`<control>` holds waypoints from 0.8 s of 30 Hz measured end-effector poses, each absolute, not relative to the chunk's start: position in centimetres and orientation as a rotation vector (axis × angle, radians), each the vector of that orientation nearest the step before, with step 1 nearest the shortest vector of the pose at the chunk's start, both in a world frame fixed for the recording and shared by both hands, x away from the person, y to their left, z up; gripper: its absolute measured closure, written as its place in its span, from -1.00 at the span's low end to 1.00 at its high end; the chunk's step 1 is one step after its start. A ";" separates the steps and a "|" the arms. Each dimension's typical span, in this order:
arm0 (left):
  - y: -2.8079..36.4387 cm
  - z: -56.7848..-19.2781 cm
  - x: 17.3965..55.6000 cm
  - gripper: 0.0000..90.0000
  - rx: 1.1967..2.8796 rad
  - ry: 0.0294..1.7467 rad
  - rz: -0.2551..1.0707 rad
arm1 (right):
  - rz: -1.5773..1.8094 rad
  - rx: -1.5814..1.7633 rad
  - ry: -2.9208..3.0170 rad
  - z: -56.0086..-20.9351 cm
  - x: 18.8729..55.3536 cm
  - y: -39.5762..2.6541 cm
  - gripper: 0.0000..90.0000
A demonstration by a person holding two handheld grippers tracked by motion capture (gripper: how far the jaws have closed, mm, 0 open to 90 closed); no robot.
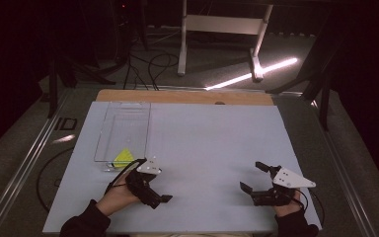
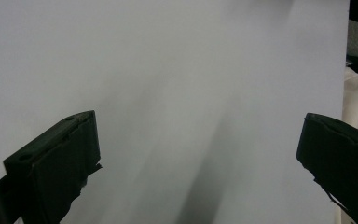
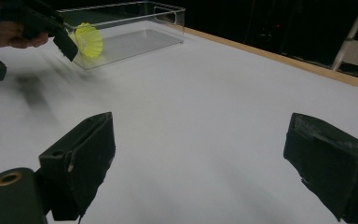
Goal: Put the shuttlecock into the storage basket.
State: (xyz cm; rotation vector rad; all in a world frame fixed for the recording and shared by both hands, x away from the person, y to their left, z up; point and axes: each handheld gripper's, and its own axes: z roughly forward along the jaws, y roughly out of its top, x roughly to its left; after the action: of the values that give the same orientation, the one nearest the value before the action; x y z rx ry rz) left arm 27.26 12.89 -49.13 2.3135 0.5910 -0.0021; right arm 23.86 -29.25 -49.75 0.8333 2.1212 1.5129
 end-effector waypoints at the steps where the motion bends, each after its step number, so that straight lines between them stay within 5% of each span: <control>1: 13.2 -49.2 27.2 -1.00 2.312 0.596 -0.002 | 1.513 0.834 2.122 -49.8 23.9 -29.3 -0.80; 24: 19.1 -50.7 25.3 -1.00 2.187 0.742 0.069 | 1.502 0.832 2.132 -49.8 23.9 -29.2 -0.80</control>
State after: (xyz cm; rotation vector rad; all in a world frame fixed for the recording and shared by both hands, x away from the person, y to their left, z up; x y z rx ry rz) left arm 25.29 19.09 -50.74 2.1866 0.7419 0.0695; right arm 23.87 -29.15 -49.80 0.8319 2.1321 1.5015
